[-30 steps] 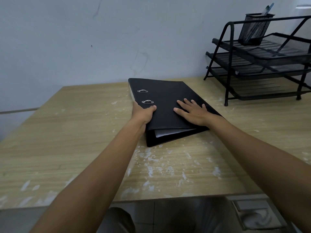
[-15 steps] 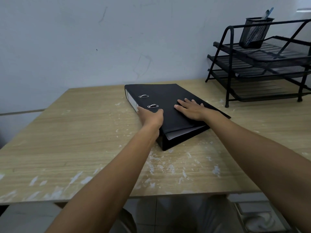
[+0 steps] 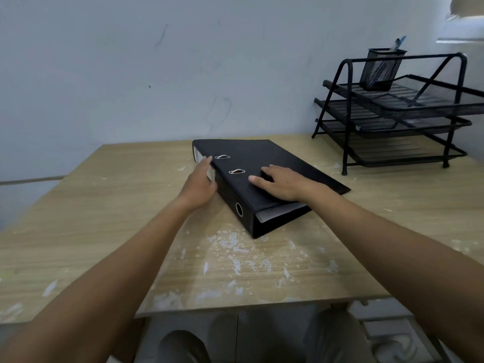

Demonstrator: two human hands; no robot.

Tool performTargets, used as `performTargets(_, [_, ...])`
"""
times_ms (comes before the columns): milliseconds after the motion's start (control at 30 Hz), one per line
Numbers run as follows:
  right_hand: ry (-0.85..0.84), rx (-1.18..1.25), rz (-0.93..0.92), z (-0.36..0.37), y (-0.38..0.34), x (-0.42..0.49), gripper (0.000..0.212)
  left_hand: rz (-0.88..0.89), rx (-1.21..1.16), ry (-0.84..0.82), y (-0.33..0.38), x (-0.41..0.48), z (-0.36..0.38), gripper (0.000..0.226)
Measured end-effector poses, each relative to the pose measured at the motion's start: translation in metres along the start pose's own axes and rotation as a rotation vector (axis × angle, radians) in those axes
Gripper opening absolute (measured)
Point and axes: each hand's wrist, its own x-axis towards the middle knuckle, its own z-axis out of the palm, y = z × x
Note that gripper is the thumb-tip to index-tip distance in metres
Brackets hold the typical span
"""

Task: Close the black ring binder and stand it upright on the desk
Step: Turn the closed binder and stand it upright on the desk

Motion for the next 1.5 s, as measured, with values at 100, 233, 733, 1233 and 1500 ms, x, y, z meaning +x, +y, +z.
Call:
performTargets(100, [-0.026,-0.069,0.016,0.002,-0.022,-0.007,0.098,0.086,0.181,-0.134,-0.006,0.010,-0.012,0.077])
performTargets(233, [-0.060,-0.129,0.087,0.004,-0.048,-0.014,0.107,0.160,0.392,-0.266,-0.011,0.029,-0.016,0.098])
performTargets(733, [-0.092,-0.258,0.361,0.025,-0.093,0.003,0.105,0.352,0.754,-0.482,-0.025,0.105,-0.026,0.122])
performTargets(1233, [-0.118,-0.306,0.137,-0.001,-0.062,-0.012,0.090,0.430,0.649,-0.363,-0.040,0.089,-0.023,0.120])
performTargets(1500, [-0.117,-0.372,0.148,0.005,-0.066,-0.021,0.110,0.365,0.587,-0.260,-0.032,0.061,-0.023,0.114])
